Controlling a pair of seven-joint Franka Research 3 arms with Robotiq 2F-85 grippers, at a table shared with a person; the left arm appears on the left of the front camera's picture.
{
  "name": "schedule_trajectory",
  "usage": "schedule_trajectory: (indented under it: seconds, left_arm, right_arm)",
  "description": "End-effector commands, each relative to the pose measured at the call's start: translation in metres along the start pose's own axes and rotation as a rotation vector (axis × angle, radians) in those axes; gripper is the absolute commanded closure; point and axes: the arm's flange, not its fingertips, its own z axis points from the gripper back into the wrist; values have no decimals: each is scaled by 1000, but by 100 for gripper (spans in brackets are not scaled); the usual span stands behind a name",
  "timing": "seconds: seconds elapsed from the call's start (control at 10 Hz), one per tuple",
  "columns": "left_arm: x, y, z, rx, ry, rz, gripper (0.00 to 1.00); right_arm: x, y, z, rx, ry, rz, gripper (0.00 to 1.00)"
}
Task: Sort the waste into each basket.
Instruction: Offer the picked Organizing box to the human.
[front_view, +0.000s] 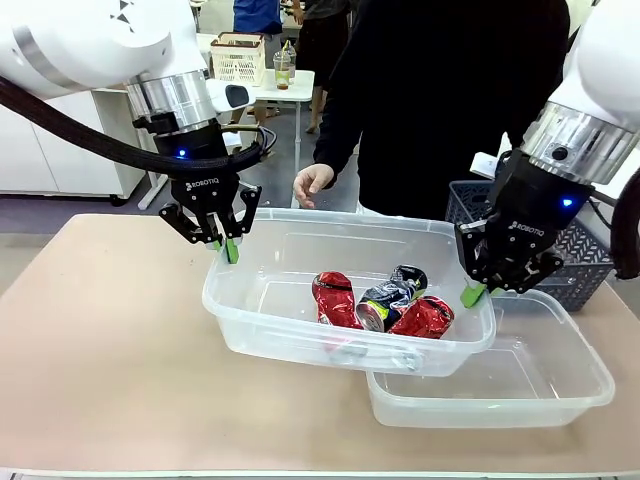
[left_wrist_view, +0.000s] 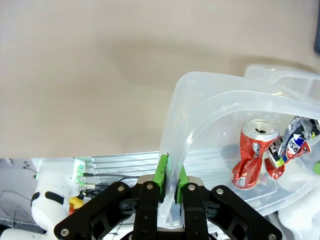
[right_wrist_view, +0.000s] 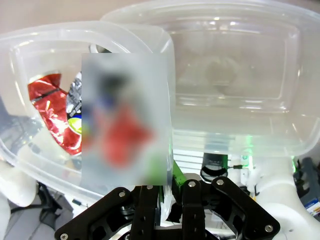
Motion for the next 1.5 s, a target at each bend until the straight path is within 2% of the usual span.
schedule_trajectory:
  seconds: [0.0, 0.6, 0.7, 0.8, 1.0, 1.2, 1.4]
  left_arm:
    - [2, 2, 1, 2, -6, 9, 93]
    - [0, 0, 0, 0, 0, 0, 93]
    - [22, 0, 13, 26, -47, 43, 93]
    - [44, -3, 26, 18, -81, 33, 93]
    - [78, -2, 46, -45, -87, 22, 93]
    - [107, 4, 44, -70, -59, 38, 93]
    - [129, 9, 34, -92, -20, 40, 93]
  right_arm:
    - [-3, 0, 5, 20, -3, 14, 94]
    - [0, 0, 0, 0, 0, 0, 94]
    - [28, 9, 18, 4, -8, 60, 94]
    - [63, 14, 35, 35, 15, 106, 94]
    - [119, 21, 45, 34, 63, 121, 94]
    - [150, 20, 35, 56, 112, 145, 94]
    - [156, 9, 19, 99, 131, 140, 94]
